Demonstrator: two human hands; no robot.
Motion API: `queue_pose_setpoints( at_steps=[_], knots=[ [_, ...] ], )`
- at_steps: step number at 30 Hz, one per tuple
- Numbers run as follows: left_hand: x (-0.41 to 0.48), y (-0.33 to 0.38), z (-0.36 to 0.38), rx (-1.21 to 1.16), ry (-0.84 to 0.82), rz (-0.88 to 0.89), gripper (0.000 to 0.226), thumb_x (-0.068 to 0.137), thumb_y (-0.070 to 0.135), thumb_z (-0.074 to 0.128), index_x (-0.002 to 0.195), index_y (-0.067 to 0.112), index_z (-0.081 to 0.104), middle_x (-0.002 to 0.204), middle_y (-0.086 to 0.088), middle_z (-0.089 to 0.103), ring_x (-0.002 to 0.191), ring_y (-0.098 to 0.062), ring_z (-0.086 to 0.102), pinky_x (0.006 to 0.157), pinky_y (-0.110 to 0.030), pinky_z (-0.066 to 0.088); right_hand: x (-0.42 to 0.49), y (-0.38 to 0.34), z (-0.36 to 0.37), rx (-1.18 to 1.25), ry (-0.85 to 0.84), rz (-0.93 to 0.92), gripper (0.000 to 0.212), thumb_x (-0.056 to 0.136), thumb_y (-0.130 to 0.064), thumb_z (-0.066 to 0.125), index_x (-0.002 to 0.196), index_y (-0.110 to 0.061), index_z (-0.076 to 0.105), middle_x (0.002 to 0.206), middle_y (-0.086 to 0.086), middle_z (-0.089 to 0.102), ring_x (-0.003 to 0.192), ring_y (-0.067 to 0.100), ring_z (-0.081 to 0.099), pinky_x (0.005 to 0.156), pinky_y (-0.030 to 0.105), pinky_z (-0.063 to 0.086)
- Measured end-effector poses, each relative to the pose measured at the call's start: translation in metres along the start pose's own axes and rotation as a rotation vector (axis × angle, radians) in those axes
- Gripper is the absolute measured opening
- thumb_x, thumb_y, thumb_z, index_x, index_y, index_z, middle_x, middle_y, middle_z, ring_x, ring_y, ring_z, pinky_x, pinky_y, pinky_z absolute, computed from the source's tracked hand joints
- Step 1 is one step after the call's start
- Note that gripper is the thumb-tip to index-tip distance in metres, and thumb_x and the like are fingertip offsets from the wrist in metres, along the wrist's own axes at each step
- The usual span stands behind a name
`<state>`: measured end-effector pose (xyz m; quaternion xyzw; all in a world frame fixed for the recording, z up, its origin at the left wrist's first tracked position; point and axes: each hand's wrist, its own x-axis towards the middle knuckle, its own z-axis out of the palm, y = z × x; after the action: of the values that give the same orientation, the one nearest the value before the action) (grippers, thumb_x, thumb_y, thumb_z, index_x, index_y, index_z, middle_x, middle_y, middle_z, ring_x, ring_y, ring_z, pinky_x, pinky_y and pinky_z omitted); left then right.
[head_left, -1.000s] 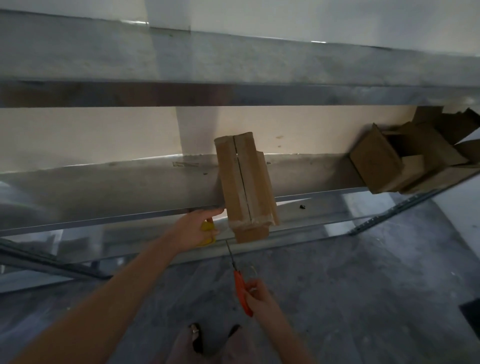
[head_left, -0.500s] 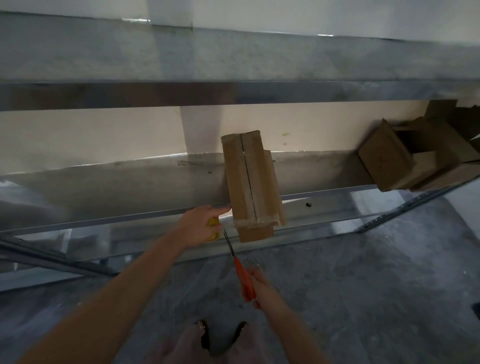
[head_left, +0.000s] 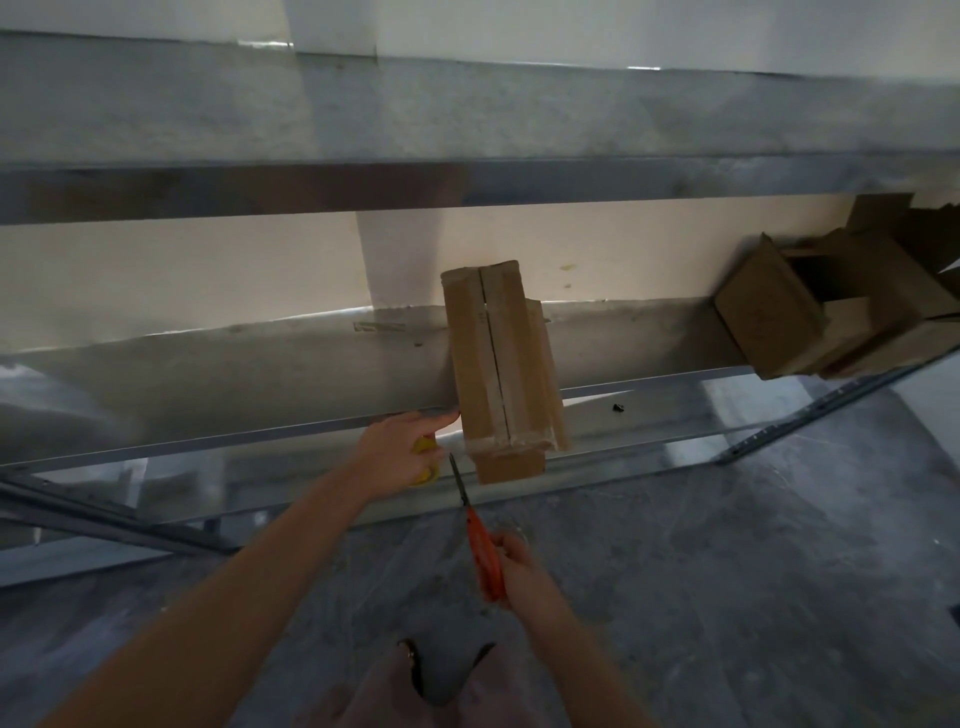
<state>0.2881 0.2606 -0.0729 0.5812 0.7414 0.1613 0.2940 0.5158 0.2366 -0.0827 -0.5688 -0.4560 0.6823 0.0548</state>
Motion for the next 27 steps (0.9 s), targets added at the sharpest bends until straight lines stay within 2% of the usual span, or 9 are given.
queue_pose_setpoints(
  at_steps=[4,7,9,12,17,22,27],
  knots=[
    [-0.002,0.004,0.001,0.018,0.025,-0.010,0.047,0.094,0.035,0.055,0.139,0.042,0.043,0.116,0.005,0.057,0.110,-0.016,0.051,0.092,-0.030,0.039,0.001,0.001,-0.004,-0.023,0.025,-0.023,0.020,0.097,-0.005,0.046,0.087,-0.016,0.059,0.062,0.000,0.057,0.051,0.005,0.053,0.051,0.018,0.044],
    [0.000,0.006,0.002,0.060,0.056,0.007,0.030,0.093,0.034,0.056,0.122,0.033,0.063,0.115,0.007,0.058,0.109,-0.016,0.055,0.091,-0.032,0.043,0.003,0.001,-0.008,-0.040,0.021,-0.031,0.017,0.098,-0.008,0.047,0.091,-0.015,0.061,0.065,0.000,0.058,0.054,0.007,0.053,0.054,0.019,0.044],
    [0.001,0.008,0.002,0.050,0.060,0.000,0.022,0.092,0.032,0.057,0.111,0.030,0.068,0.111,0.008,0.058,0.105,-0.014,0.056,0.090,-0.033,0.045,0.004,0.000,-0.010,-0.052,0.029,-0.038,0.017,0.097,-0.006,0.047,0.092,-0.014,0.061,0.063,-0.001,0.058,0.053,0.006,0.054,0.053,0.019,0.044],
    [0.002,0.011,0.003,0.043,0.073,-0.008,0.017,0.091,0.034,0.057,0.104,0.029,0.068,0.107,0.010,0.058,0.101,-0.012,0.056,0.088,-0.031,0.045,0.006,-0.001,-0.015,-0.058,0.034,-0.070,0.018,0.095,-0.002,0.047,0.090,-0.012,0.061,0.057,-0.006,0.058,0.048,0.003,0.053,0.051,0.018,0.044],
    [0.001,0.014,0.000,0.057,0.070,-0.017,0.015,0.091,0.035,0.056,0.100,0.030,0.067,0.105,0.011,0.058,0.098,-0.012,0.056,0.087,-0.033,0.046,0.010,-0.002,-0.024,-0.084,0.050,-0.081,0.014,0.095,-0.006,0.052,0.087,-0.014,0.061,0.050,-0.008,0.059,0.045,0.000,0.053,0.048,0.017,0.043],
    [-0.001,0.015,-0.005,0.067,0.083,-0.013,0.011,0.091,0.032,0.056,0.098,0.029,0.065,0.104,0.010,0.059,0.094,-0.012,0.054,0.081,-0.030,0.044,0.013,-0.005,-0.034,-0.149,0.081,-0.101,0.013,0.093,-0.022,0.061,0.082,-0.017,0.062,0.051,-0.007,0.057,0.051,0.007,0.053,0.051,0.020,0.043],
    [-0.004,0.015,-0.010,0.056,0.111,-0.021,0.014,0.092,0.031,0.056,0.100,0.026,0.066,0.105,0.008,0.059,0.094,-0.011,0.052,0.076,-0.026,0.038,0.010,-0.017,-0.054,-0.333,0.093,-0.173,0.023,0.087,-0.046,0.067,0.085,-0.023,0.064,0.059,-0.010,0.064,0.052,-0.004,0.057,0.056,0.017,0.046]
  ],
)
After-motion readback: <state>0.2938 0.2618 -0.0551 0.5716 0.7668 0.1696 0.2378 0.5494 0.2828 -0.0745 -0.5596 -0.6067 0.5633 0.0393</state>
